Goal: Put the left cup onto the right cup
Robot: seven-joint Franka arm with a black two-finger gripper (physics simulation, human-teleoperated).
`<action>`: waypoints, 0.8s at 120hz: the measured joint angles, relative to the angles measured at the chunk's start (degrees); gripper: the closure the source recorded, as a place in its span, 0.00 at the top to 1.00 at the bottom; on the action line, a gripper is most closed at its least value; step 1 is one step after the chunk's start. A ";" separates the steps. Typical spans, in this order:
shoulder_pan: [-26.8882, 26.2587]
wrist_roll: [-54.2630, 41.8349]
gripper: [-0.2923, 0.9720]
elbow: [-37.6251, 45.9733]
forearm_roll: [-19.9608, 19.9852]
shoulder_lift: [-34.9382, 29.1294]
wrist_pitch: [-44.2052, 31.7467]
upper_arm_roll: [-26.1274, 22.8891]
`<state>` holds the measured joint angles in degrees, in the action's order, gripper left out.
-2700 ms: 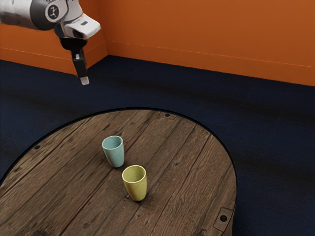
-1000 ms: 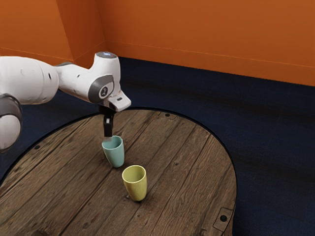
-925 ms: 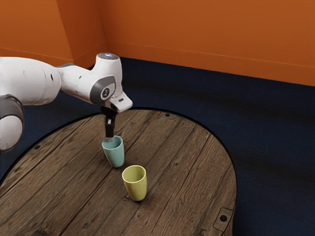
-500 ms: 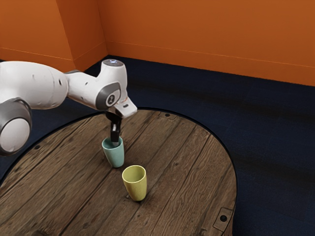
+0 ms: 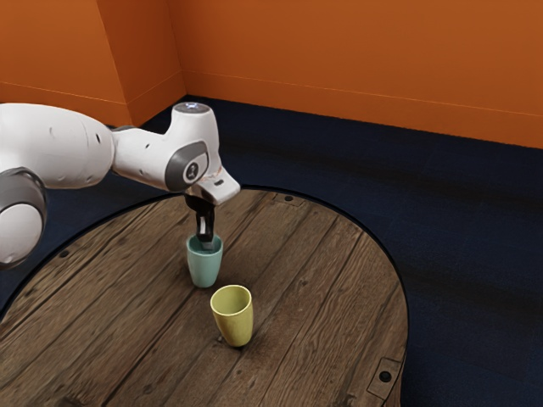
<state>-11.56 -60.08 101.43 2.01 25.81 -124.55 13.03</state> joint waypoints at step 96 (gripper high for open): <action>-3.55 4.73 0.15 7.39 -0.54 -15.87 3.70 0.12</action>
<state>-15.12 -55.35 108.82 1.47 9.94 -120.85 13.15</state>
